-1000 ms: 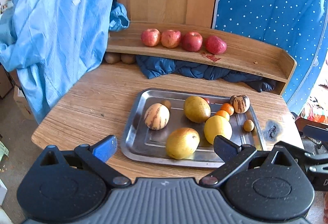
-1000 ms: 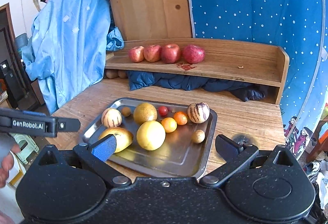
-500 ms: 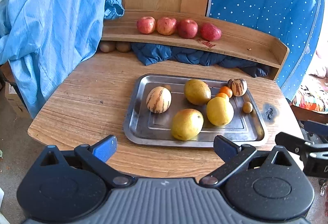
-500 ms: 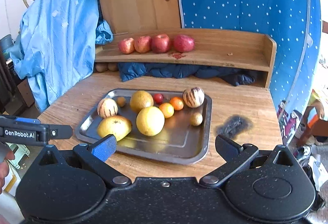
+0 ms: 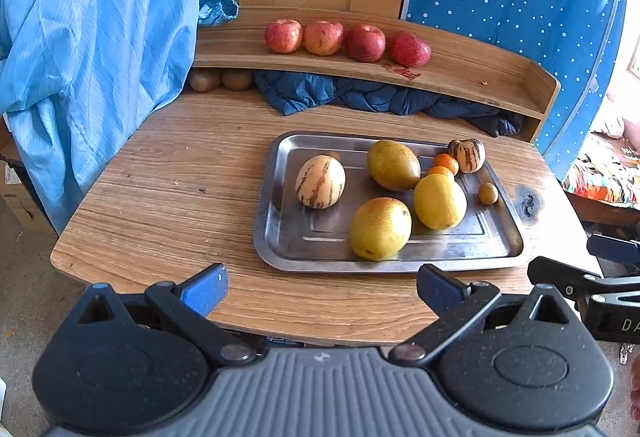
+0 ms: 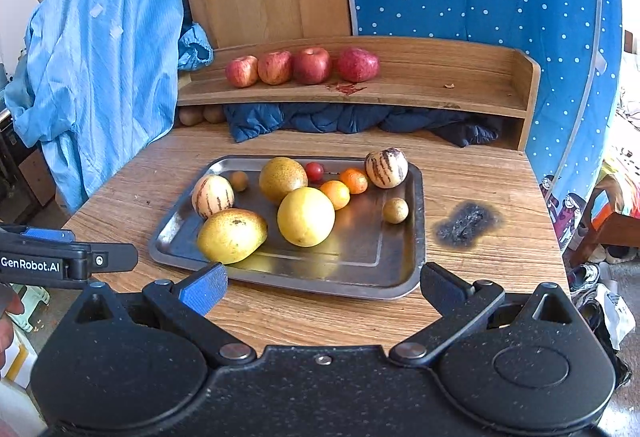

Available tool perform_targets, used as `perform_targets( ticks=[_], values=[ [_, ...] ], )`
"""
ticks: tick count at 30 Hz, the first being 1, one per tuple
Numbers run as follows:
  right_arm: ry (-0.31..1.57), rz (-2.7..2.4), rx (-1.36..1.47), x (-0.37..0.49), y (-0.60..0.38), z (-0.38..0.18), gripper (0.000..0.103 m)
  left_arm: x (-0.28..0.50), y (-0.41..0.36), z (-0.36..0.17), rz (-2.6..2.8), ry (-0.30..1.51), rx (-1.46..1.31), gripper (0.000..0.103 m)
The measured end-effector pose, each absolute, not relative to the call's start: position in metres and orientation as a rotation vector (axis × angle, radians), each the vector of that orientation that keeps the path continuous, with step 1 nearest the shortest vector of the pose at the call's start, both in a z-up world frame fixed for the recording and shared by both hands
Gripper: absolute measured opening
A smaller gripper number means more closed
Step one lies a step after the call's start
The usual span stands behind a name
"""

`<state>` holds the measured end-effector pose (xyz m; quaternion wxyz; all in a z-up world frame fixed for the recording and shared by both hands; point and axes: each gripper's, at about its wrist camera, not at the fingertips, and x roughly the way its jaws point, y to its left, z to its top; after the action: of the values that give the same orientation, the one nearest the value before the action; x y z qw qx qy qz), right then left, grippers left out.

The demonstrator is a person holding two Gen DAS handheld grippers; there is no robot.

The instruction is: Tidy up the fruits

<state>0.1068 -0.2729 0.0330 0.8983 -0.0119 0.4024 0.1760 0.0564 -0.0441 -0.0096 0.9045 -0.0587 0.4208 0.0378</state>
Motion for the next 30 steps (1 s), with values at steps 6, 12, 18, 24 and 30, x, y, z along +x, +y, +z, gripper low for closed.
perform_targets(
  ticks=[6,12,18,24,30],
  values=[
    [0.841,0.366,-0.032,0.1073,-0.2658,0.0320,0.102,0.0570,-0.0380,-0.0102,0.082,0.870,-0.132,0.102],
    [0.849,0.365,-0.036,0.1083,-0.2642,0.0305,0.102,0.0577,-0.0355,-0.0109,0.085,0.874,-0.139,0.102],
    [0.851,0.364,-0.037,0.1088,-0.2631,0.0297,0.102,0.0585,-0.0356,-0.0112,0.087,0.875,-0.139,0.102],
    [0.851,0.365,-0.037,0.1092,-0.2631,0.0298,0.102,0.0586,-0.0358,-0.0115,0.086,0.875,-0.140,0.102],
    [0.854,0.368,-0.039,0.1102,-0.2632,0.0280,0.102,0.0595,-0.0348,-0.0116,0.085,0.876,-0.138,0.102]
  ],
)
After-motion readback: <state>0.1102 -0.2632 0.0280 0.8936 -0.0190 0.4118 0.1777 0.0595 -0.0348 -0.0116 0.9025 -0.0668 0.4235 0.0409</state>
